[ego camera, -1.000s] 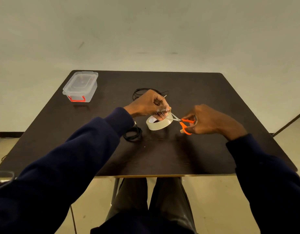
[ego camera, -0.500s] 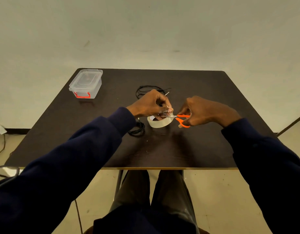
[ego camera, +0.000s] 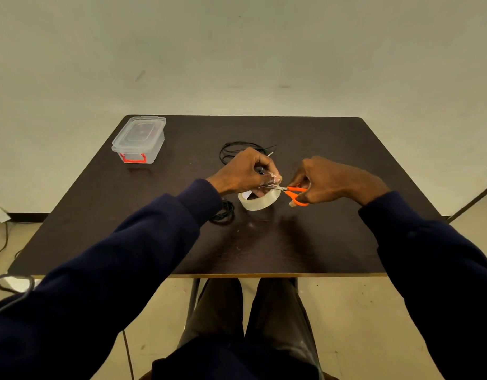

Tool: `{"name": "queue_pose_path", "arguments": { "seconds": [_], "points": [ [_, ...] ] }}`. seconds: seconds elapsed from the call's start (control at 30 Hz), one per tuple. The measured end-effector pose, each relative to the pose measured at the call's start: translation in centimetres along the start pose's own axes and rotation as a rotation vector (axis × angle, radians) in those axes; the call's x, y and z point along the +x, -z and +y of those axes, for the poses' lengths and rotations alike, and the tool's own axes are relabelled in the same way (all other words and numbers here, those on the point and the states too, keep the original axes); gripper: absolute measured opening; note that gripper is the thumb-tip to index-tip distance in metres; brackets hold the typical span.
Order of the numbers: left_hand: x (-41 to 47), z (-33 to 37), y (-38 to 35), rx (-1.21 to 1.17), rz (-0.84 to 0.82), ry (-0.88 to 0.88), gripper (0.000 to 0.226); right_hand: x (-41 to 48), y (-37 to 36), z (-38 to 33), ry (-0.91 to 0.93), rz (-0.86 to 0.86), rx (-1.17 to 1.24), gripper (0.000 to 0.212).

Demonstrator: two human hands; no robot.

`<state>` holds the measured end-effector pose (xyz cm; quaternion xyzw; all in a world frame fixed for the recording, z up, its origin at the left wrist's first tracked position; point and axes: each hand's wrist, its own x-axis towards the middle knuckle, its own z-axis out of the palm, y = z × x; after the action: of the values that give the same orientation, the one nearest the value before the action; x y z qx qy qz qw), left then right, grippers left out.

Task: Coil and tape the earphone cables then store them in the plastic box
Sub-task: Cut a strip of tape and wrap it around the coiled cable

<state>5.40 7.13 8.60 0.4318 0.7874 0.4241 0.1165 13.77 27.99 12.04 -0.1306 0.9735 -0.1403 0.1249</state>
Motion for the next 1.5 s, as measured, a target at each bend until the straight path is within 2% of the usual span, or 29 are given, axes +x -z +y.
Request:
{"name": "queue_pose_path", "arguments": {
  "seconds": [0.27, 0.53, 0.73, 0.8, 0.9, 1.0, 1.13, 1.27, 1.37, 1.5],
  "points": [
    [-0.1, -0.2, -0.1, -0.107, -0.022, 0.047, 0.006, 0.0, 0.0, 0.3, 0.012, 0.016, -0.021, 0.026],
    [-0.5, -0.5, -0.3, -0.298, -0.021, 0.14, 0.01, 0.4, -0.2, 0.4, -0.007, 0.035, -0.06, 0.035],
    [-0.8, -1.0, -0.4, -0.358, -0.009, 0.18, 0.014, -0.1, -0.9, 0.3, -0.096, 0.018, -0.035, 0.037],
    [-0.8, -1.2, -0.2, -0.36, 0.018, 0.185, 0.013, -0.4, -1.1, 0.9, -0.154, 0.02, -0.006, 0.046],
    [-0.9, -1.8, 0.2, -0.359, 0.086, 0.204, 0.014, -1.3, -2.5, 2.5, -0.304, 0.114, -0.044, 0.055],
    [-1.1, -2.2, 0.4, -0.364, 0.152, 0.22, 0.022, -1.5, -4.5, 3.3, -0.438, 0.207, -0.146, 0.05],
    [-1.4, -2.5, 0.3, -0.317, 0.189, 0.208, 0.027, -0.4, -5.2, 3.4, -0.569, 0.262, -0.089, 0.044],
    [-1.4, -2.9, 0.5, -0.306, 0.217, 0.196, 0.027, -0.2, -4.9, 4.8, -0.7, 0.433, -0.086, 0.047],
    [-1.2, -3.0, 0.9, -0.29, 0.241, 0.191, 0.026, 0.1, -4.3, 5.7, -0.73, 0.494, -0.168, 0.04],
    [-0.4, -3.1, 0.9, -0.272, 0.272, 0.196, 0.026, 1.5, -4.1, 6.0, -0.678, 0.458, -0.344, 0.022]
  ]
}}
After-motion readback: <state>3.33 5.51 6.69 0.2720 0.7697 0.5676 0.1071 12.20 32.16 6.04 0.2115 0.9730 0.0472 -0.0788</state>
